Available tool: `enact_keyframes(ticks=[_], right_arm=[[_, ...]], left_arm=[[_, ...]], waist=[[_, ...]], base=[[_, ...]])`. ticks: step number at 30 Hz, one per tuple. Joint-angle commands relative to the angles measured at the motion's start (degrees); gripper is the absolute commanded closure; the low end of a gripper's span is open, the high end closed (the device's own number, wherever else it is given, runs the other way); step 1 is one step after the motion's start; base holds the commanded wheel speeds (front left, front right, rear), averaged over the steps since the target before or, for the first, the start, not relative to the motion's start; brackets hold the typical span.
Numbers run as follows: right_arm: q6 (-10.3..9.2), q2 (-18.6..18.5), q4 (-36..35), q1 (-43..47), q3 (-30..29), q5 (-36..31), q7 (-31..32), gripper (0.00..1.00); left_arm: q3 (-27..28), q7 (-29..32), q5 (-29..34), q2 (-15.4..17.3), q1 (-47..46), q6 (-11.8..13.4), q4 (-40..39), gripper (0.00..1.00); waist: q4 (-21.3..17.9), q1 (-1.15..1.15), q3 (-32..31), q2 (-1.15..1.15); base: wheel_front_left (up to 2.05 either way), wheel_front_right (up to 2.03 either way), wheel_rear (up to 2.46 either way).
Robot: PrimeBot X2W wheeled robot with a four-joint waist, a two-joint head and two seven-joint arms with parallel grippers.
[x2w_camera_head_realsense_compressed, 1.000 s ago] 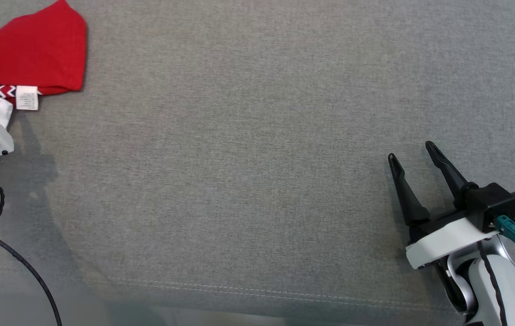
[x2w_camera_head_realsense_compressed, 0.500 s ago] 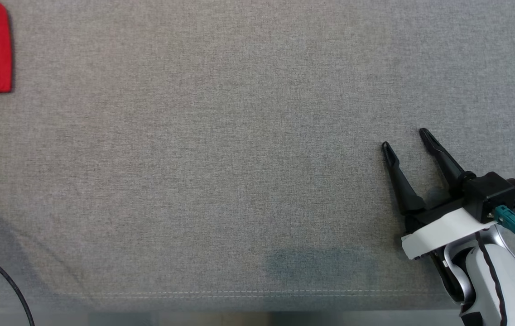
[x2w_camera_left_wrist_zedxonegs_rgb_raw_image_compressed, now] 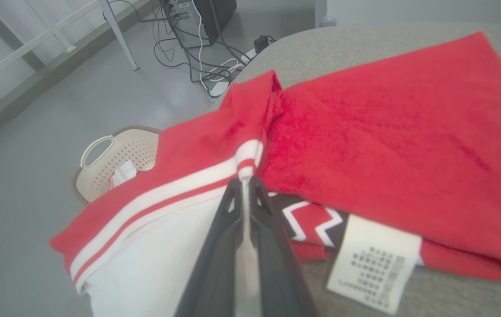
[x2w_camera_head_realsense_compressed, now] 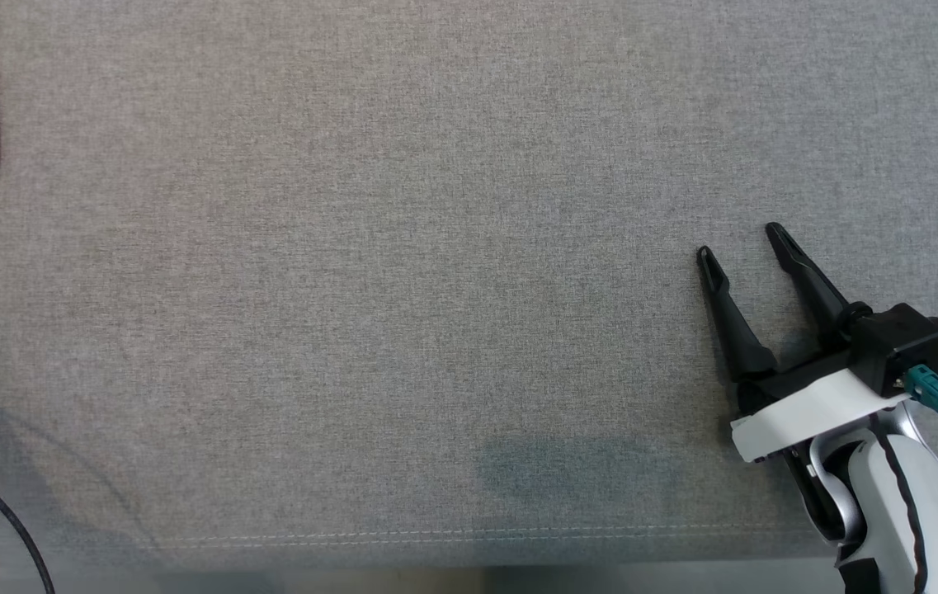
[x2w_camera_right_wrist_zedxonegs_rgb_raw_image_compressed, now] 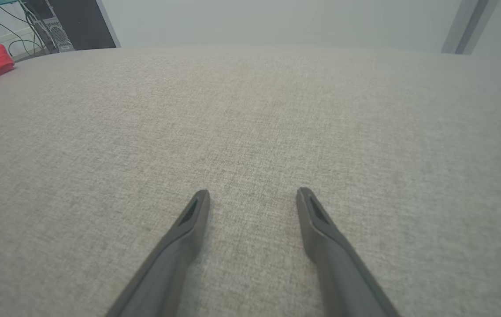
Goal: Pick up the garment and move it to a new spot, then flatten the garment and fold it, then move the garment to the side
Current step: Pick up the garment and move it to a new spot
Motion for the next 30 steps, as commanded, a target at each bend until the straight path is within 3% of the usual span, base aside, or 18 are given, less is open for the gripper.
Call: enact_keyframes(ticks=[1,7,14,21,22,25,30], right_arm=[[0.18,0.1,-0.3,0.3,1.4,0.8,-0.6,0.0],[0.18,1.0,1.6,0.3,1.7,1.7,-1.4,0.0],[0.18,2.3,4.3,0.9,2.5,2.7,-2.4,0.0],[0.18,4.0,7.7,2.5,2.2,4.1,-3.4,0.0],[0.18,4.0,7.7,2.5,2.2,4.1,-3.4,0.0],[0.18,4.8,8.8,3.2,1.6,4.6,-3.6,0.0],[0.18,5.3,9.7,3.5,0.9,5.0,-3.7,0.0]], left_arm=[[0.0,-1.1,0.3,4.0,-2.1,-1.1,-2.6,1.0],[-2.7,-1.6,3.4,5.3,-5.4,-3.5,-15.6,1.0],[-6.5,-1.6,6.6,4.2,-7.3,-6.7,-28.9,1.0],[-14.5,-1.6,9.3,-2.7,-10.5,-10.0,-41.5,1.0],[-14.5,-1.6,9.3,-2.7,-10.5,-10.0,-41.5,1.0],[-18.9,-0.9,8.2,-7.9,-9.8,-11.8,-46.0,1.0],[-25.0,0.9,6.3,-12.2,-6.5,-13.4,-49.2,1.0]], waist=[[0.5,0.0,-0.6,0.0],[1.4,0.0,-3.2,0.0],[1.6,0.0,-6.9,0.0],[-0.1,0.0,-12.5,0.0],[-0.1,0.0,-12.5,0.0],[-1.6,0.0,-14.3,0.0],[-3.7,0.0,-15.4,0.0]], base=[[0.0,0.0,0.0],[0.0,0.0,0.0],[0.0,0.0,0.0],[0.0,0.0,0.0],[0.0,0.0,0.0],[0.0,0.0,0.0],[0.0,0.0,0.0]])
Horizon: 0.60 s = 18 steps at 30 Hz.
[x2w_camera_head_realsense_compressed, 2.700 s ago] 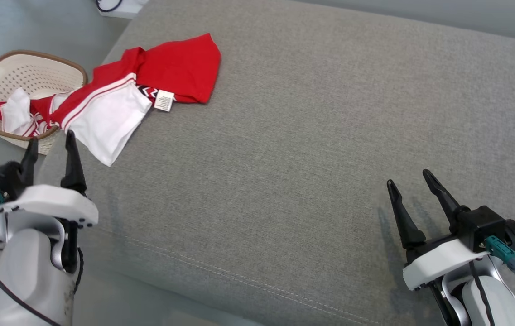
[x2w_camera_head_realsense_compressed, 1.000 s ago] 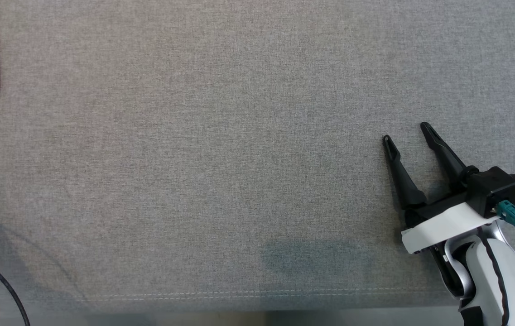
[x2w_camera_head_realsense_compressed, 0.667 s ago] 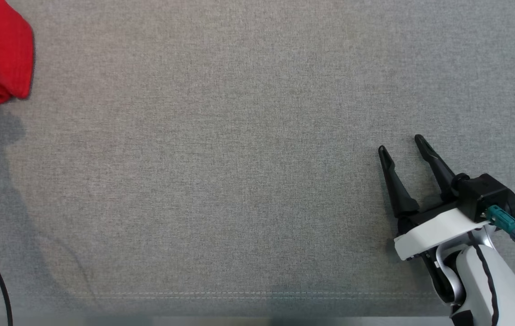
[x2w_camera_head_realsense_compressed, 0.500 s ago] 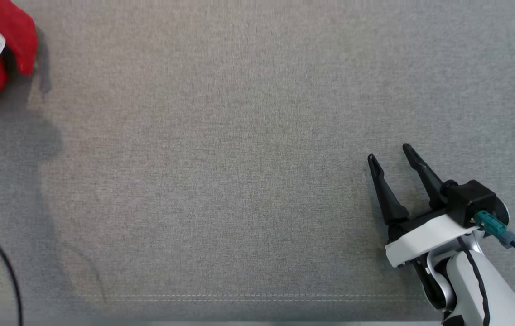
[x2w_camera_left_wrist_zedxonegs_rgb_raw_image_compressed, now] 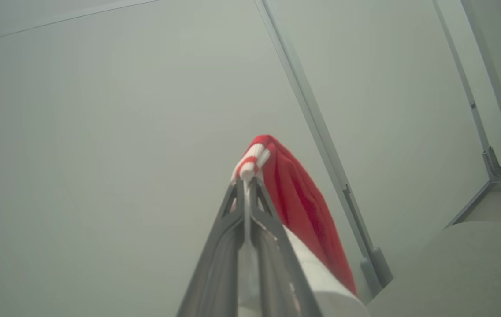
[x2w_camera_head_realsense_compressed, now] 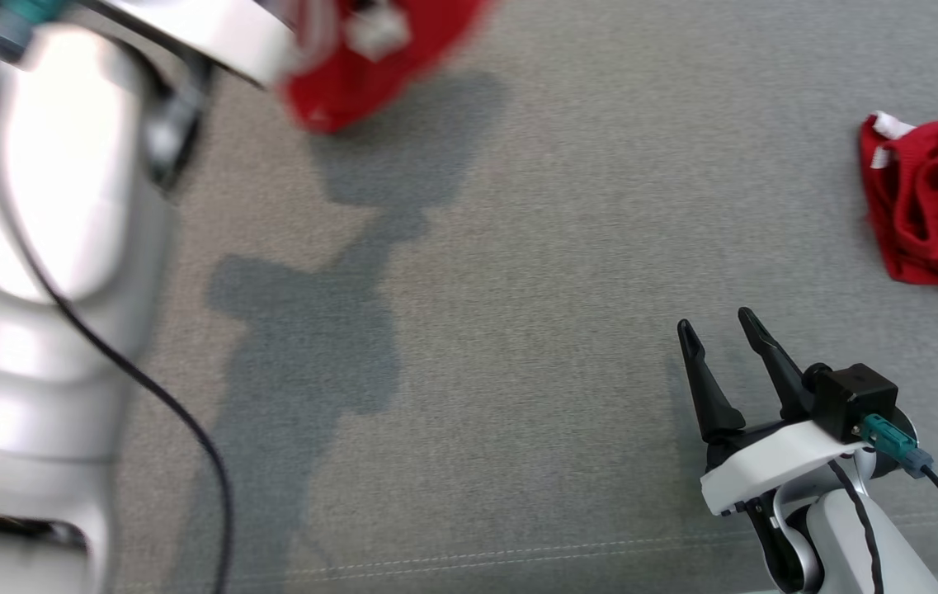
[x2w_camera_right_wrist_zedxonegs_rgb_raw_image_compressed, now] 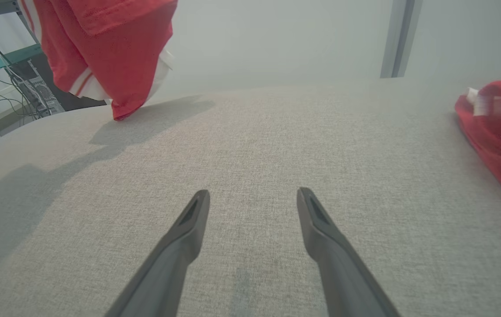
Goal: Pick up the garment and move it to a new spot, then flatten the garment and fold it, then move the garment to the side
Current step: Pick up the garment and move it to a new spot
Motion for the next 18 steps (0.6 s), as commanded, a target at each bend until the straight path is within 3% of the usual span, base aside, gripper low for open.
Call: enact_keyframes(ticks=[1,7,11,14,16,17,18], right_arm=[[0.18,0.6,-1.0,0.6,0.8,0.5,-0.8,0.0],[0.18,0.9,-1.2,0.7,-0.1,0.6,-0.8,0.0],[0.18,1.1,-1.2,0.2,0.1,0.6,-0.8,0.0],[0.18,1.1,-1.1,-0.1,0.1,0.5,-0.8,0.0],[0.18,1.0,-1.1,0.0,-0.2,0.5,-0.8,0.0],[0.18,0.9,-1.1,0.1,-0.4,0.5,-0.8,0.0],[0.18,0.8,-1.2,0.2,-0.7,0.5,-0.8,0.0]], left_arm=[[-0.2,0.5,-1.3,1.1,1.2,-0.4,-1.7,1.0],[-12.8,1.5,-6.6,-3.6,8.8,-0.8,1.2,1.0],[-19.8,0.6,-9.1,-5.4,11.6,-0.8,9.0,1.0],[-22.0,-0.6,-10.3,-6.5,12.8,-0.8,15.6,1.0],[-23.0,-1.2,-10.8,-7.0,13.4,-0.8,19.2,0.24],[-23.3,-1.4,-11.5,-7.3,13.8,-0.8,20.7,0.0],[-23.6,-1.7,-12.1,-7.5,14.1,-0.8,21.6,0.0]], waist=[[-1.5,0.0,-0.8,0.0],[-4.9,0.0,-0.6,0.0],[-7.3,0.0,0.1,0.0],[-8.9,0.0,0.0,0.0],[-9.3,0.0,-0.4,0.0],[-9.4,0.0,-0.7,0.0],[-9.4,0.0,-1.1,0.0]], base=[[0.0,0.0,0.0],[0.0,0.0,0.0],[0.0,0.0,0.0],[0.0,0.0,0.0],[0.0,0.0,0.0],[0.0,0.0,0.0],[0.0,0.0,0.0]])
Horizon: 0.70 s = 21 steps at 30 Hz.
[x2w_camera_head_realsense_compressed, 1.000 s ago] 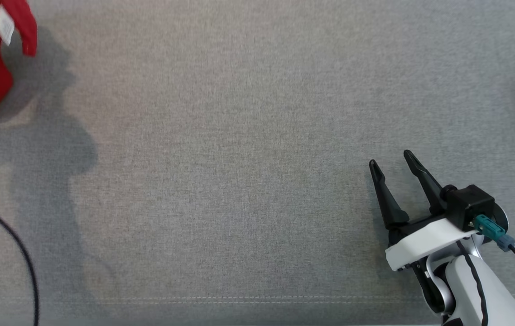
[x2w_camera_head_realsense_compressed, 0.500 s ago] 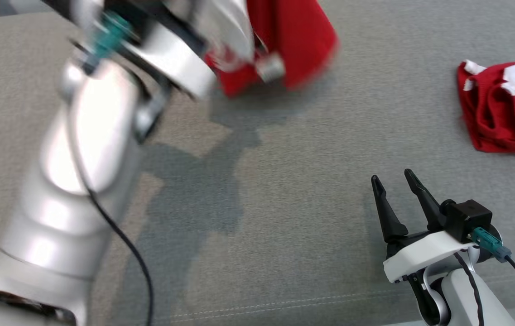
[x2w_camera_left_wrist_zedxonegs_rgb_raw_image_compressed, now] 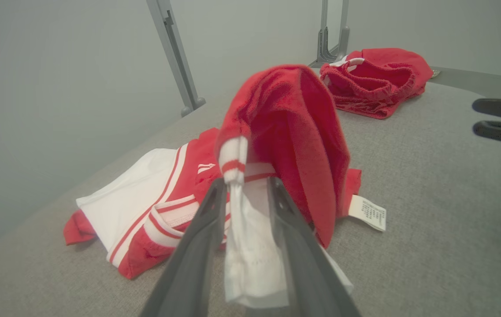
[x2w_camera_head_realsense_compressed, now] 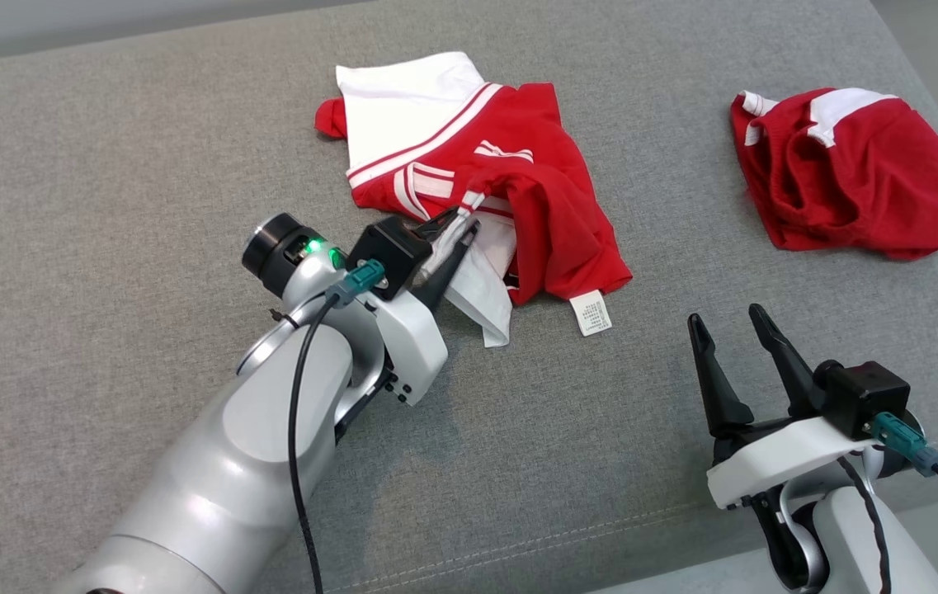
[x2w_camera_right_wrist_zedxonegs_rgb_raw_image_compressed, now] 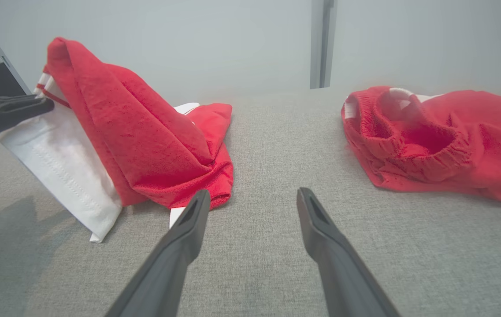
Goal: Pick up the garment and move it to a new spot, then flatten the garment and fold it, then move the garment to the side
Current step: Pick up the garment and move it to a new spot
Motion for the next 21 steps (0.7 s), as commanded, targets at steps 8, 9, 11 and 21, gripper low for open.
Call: enact_keyframes(ticks=[8,9,11,21], right_arm=[[0.18,-1.0,-2.6,1.4,-2.5,-0.6,-0.8,0.0],[0.18,-1.0,-2.8,1.6,-2.9,-0.7,-0.8,0.0],[0.18,-1.1,-3.2,1.9,-3.4,-1.2,-0.8,0.0],[0.18,-1.1,-4.7,4.5,-5.0,-2.7,-0.8,0.0]], left_arm=[[4.3,-1.1,-2.7,0.4,4.8,2.7,-1.8,0.0],[5.2,-1.1,-2.7,0.7,5.9,3.3,-2.6,0.0],[7.2,-1.1,-2.8,1.6,8.3,4.7,-4.4,0.0],[17.2,-1.2,0.3,4.8,20.4,10.2,-17.3,0.0]], waist=[[3.0,0.0,-5.0,0.0],[3.4,0.0,-5.6,0.0],[4.2,0.0,-6.7,0.0],[7.8,0.0,-11.4,0.0]], base=[[0.0,0.0,0.0],[0.0,0.0,0.0],[0.0,0.0,0.0],[0.0,0.0,0.0]])
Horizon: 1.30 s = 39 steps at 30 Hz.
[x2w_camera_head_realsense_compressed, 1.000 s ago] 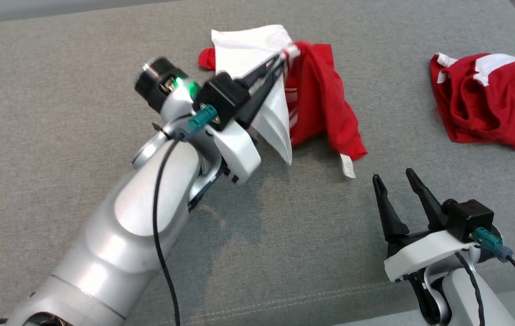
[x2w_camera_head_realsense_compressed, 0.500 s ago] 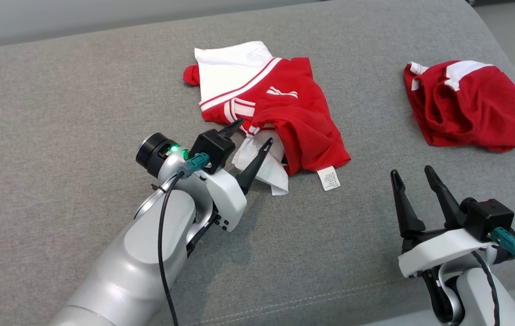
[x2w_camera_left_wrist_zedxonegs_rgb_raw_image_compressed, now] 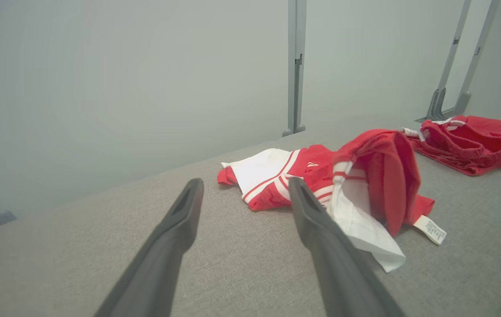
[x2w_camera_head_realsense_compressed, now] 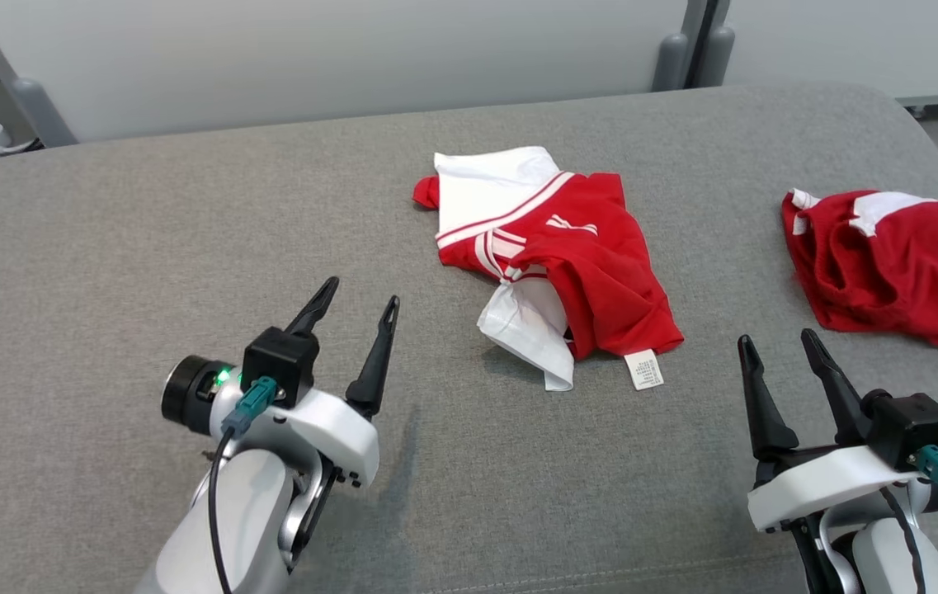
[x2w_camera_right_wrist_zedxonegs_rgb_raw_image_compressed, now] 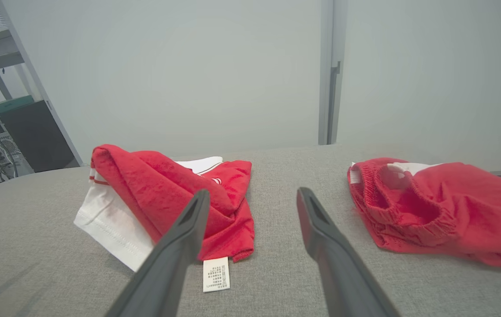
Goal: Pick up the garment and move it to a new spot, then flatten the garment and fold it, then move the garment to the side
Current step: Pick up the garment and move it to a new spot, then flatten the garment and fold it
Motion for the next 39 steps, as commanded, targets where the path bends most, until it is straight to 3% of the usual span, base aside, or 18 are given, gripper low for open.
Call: enact_keyframes(ticks=[1,15,29,39], right_arm=[[0.18,-0.5,-1.7,0.0,0.7,-0.6,-0.8,0.0],[0.18,0.1,-4.0,4.4,-1.3,-3.1,-0.8,0.0],[0.18,0.5,-5.0,6.3,-2.0,-4.7,-0.4,0.0],[0.18,0.7,-5.1,6.8,-2.0,-5.1,-0.3,0.0]], left_arm=[[3.3,-0.6,0.9,1.5,0.9,0.8,-3.0,0.0],[14.6,-0.6,6.1,0.3,16.0,3.4,-10.8,0.0],[23.8,-0.6,9.2,-2.1,25.0,3.3,-16.0,0.0],[27.0,-0.6,11.0,-3.1,27.2,1.6,-17.4,0.0]], waist=[[1.4,0.0,-1.8,0.0],[4.1,0.0,-6.0,0.0],[4.9,0.0,-7.0,0.0],[4.9,0.0,-6.9,0.0]], base=[[0.0,0.0,0.0],[0.0,0.0,0.0],[0.0,0.0,0.0],[0.0,0.0,0.0]])
